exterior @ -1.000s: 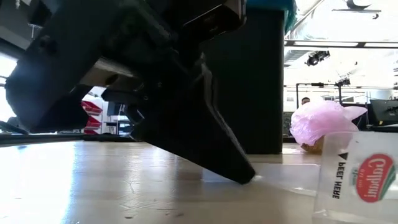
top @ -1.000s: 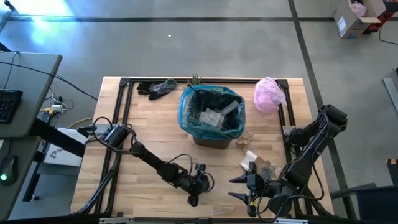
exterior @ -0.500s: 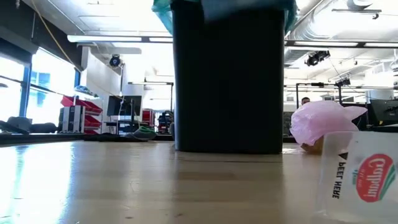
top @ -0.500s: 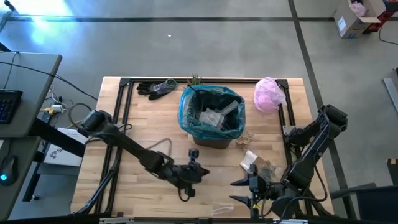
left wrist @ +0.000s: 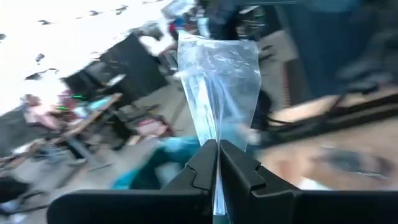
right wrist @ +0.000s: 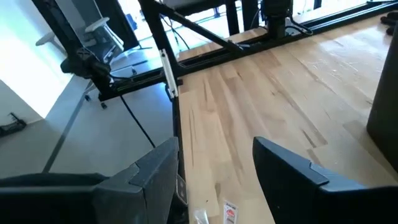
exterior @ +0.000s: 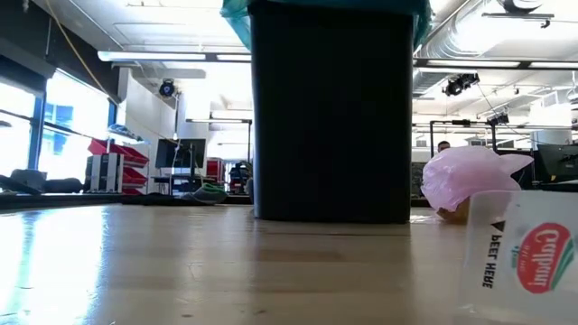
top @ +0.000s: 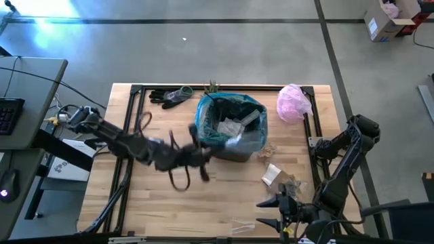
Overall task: Place trash/remove bag and relplace
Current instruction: Put the transparent plastic into the trash bin
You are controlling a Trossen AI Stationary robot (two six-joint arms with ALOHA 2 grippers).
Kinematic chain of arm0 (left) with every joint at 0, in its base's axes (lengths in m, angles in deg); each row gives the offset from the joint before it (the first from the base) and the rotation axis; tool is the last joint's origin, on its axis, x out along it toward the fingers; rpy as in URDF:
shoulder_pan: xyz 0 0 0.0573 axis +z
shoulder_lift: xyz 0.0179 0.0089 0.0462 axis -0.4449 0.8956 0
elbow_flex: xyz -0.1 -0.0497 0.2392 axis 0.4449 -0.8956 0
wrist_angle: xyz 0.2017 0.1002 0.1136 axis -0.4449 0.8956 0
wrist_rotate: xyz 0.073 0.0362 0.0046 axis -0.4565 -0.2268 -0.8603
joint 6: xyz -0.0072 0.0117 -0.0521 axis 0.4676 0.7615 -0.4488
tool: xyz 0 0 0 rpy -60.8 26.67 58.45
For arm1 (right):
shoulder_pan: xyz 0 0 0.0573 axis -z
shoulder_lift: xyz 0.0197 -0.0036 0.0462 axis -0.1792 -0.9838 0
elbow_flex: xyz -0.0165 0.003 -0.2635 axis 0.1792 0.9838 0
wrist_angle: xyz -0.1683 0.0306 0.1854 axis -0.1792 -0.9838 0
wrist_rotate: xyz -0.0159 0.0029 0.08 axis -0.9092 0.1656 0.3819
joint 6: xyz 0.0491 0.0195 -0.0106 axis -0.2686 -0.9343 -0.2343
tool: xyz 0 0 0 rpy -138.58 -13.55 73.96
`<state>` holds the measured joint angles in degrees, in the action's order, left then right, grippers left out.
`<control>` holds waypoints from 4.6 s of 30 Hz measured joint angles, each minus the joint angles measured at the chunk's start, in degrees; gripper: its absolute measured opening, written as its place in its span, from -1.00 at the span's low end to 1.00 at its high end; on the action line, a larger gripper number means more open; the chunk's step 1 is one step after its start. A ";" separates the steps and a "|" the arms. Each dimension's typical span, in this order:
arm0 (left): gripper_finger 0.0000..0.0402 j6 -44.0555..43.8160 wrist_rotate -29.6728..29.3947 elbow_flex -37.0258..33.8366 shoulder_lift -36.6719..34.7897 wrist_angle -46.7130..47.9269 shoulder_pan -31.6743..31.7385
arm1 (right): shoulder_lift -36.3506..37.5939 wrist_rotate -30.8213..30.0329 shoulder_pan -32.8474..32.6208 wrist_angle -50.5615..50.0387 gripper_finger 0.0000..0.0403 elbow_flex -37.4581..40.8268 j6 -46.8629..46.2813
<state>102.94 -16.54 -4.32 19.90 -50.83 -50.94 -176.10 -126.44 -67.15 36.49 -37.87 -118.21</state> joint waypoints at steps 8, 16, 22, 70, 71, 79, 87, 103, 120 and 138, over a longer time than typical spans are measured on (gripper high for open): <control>-1.00 -1.26 4.19 0.00 -0.53 7.82 12.85 | -0.14 1.72 -0.16 -0.13 -0.03 0.00 -2.16; -0.78 -6.83 10.19 0.00 -0.53 12.88 16.82 | -4.97 4.75 -1.16 -0.30 -0.03 0.00 -6.41; -0.45 -7.84 11.03 0.00 -0.53 12.92 17.34 | -8.64 6.16 -0.69 -0.35 -0.03 0.00 -9.32; -0.24 -19.15 11.10 7.69 0.13 24.66 -10.20 | -26.25 27.05 4.40 -0.63 -0.90 0.02 -12.55; -0.24 -19.52 11.10 7.69 0.13 25.01 -10.27 | -26.25 27.04 4.40 -0.63 -0.95 0.02 -12.42; -0.24 -23.47 11.16 7.69 0.13 29.53 -11.45 | -25.32 22.83 4.45 -0.53 -1.00 0.02 -12.78; -0.24 -28.17 11.16 7.69 0.86 33.26 -12.89 | -21.14 17.58 4.53 -0.22 -1.00 0.00 -8.42; -0.24 -30.67 13.74 7.69 10.08 33.08 -13.59 | -21.38 24.79 4.81 1.28 0.17 0.00 -10.02; -0.24 -33.78 14.28 7.63 14.05 30.71 -14.55 | -28.56 29.50 6.34 -1.91 0.14 -0.33 -11.48; -0.24 -35.41 13.94 7.63 14.22 32.14 -14.55 | -26.59 22.62 7.00 -6.01 -1.00 -0.84 -9.54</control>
<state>67.53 -2.60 3.31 34.13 -18.70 -65.49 -202.69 -103.83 -60.14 30.48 -38.71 -127.75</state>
